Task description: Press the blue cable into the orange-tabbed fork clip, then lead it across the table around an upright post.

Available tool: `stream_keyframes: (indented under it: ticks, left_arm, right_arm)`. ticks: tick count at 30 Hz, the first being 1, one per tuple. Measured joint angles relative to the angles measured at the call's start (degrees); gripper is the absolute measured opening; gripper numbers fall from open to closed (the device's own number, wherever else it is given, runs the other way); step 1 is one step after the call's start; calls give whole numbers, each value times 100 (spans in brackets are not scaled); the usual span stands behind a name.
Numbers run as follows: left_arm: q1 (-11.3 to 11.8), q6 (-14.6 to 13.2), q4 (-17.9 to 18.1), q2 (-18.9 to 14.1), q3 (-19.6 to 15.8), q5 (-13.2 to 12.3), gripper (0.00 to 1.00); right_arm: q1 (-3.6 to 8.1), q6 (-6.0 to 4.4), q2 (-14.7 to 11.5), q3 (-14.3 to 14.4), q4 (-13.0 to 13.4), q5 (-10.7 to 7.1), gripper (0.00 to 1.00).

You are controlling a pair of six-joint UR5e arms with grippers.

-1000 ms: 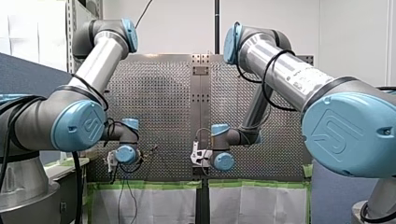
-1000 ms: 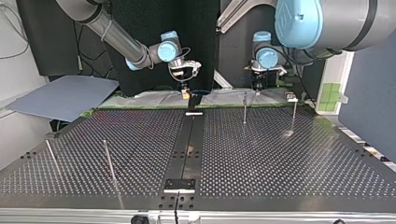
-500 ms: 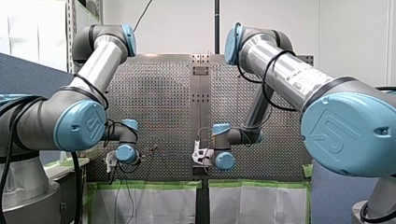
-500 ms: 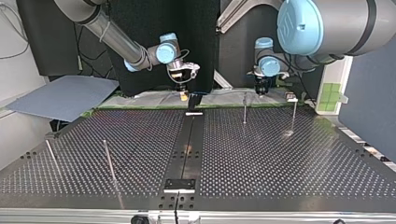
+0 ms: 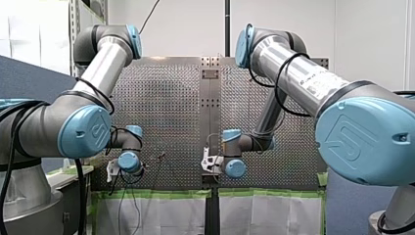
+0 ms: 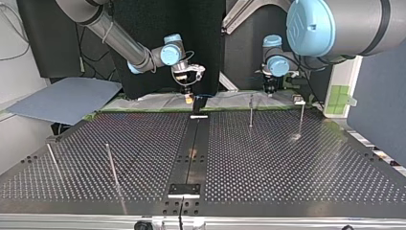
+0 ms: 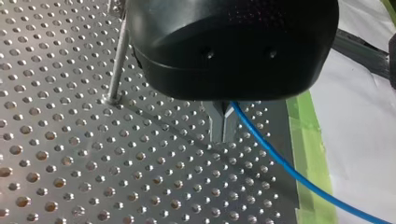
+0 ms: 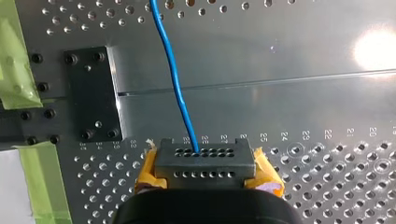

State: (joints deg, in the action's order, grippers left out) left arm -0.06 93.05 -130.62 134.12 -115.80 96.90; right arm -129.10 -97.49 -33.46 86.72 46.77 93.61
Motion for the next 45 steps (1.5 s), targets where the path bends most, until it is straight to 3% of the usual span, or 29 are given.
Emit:
stream_keyframes:
  ticks: [10, 16, 31, 39, 45]
  left_arm:
    - [-2, -5, -38, -287, -85, -6, 0]
    - [2, 142, 165, -327, -86, -62, 0]
    - [-6, 231, 508, -324, -58, -123, 0]
    - [-15, 234, 519, -325, -49, -169, 0]
    - [-26, 245, 541, -323, -20, -211, 0]
  right_arm:
    - [-1, 3, 3, 0, -8, -2, 0]
    - [31, 7, 1, 0, -90, -8, 0]
    - [217, 9, 27, -1, -149, -8, 0]
    - [311, 8, 306, -50, -166, -8, 0]
    - [363, 7, 376, -142, -251, -13, 0]
